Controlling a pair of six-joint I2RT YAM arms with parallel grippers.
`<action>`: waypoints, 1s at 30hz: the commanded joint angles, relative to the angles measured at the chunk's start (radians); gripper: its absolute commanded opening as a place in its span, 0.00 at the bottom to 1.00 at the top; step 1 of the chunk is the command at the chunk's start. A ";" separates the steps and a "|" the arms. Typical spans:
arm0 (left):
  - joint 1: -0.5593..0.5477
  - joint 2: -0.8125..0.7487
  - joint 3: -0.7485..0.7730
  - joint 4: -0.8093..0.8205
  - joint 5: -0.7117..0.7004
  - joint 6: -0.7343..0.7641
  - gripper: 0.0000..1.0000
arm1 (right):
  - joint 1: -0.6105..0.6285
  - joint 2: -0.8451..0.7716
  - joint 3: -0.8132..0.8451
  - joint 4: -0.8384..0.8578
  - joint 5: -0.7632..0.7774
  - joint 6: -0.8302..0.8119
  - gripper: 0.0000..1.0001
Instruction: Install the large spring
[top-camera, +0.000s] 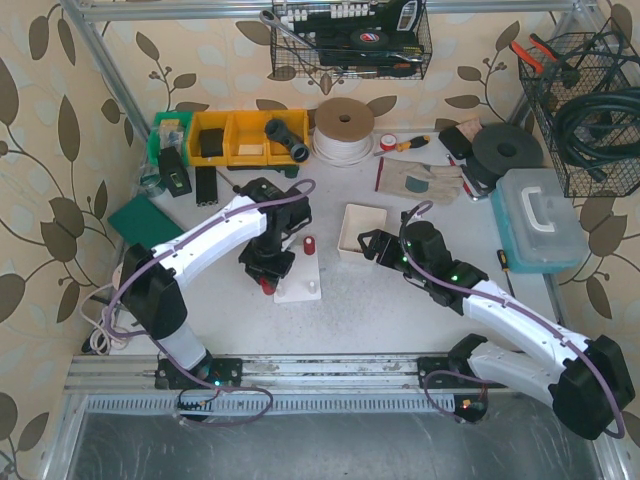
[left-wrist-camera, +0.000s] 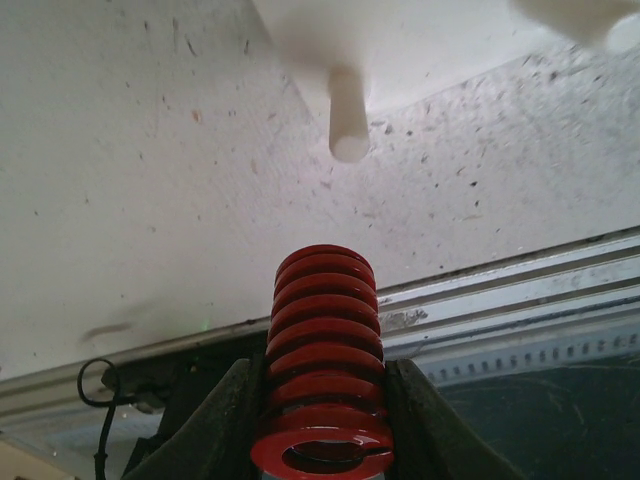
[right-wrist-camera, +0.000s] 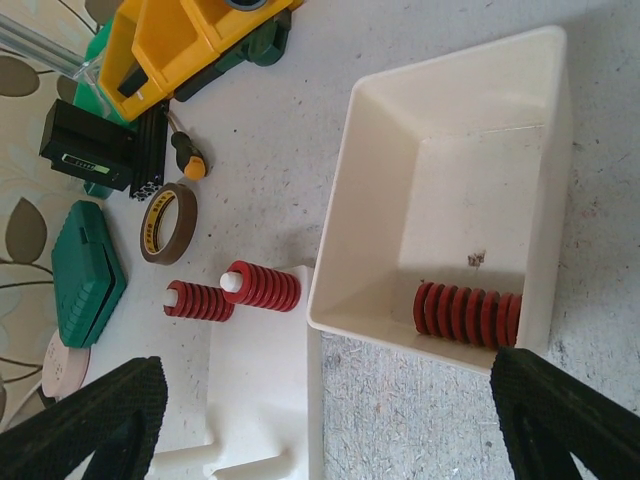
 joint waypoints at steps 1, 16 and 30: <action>-0.009 -0.018 -0.053 -0.002 0.051 -0.034 0.00 | 0.004 -0.001 -0.017 0.020 0.025 -0.005 0.87; -0.009 0.020 -0.055 0.109 0.038 -0.066 0.00 | 0.004 0.004 -0.021 0.035 0.018 -0.007 0.86; -0.009 0.048 -0.059 0.144 0.035 -0.064 0.00 | 0.004 0.006 -0.026 0.042 0.014 -0.006 0.86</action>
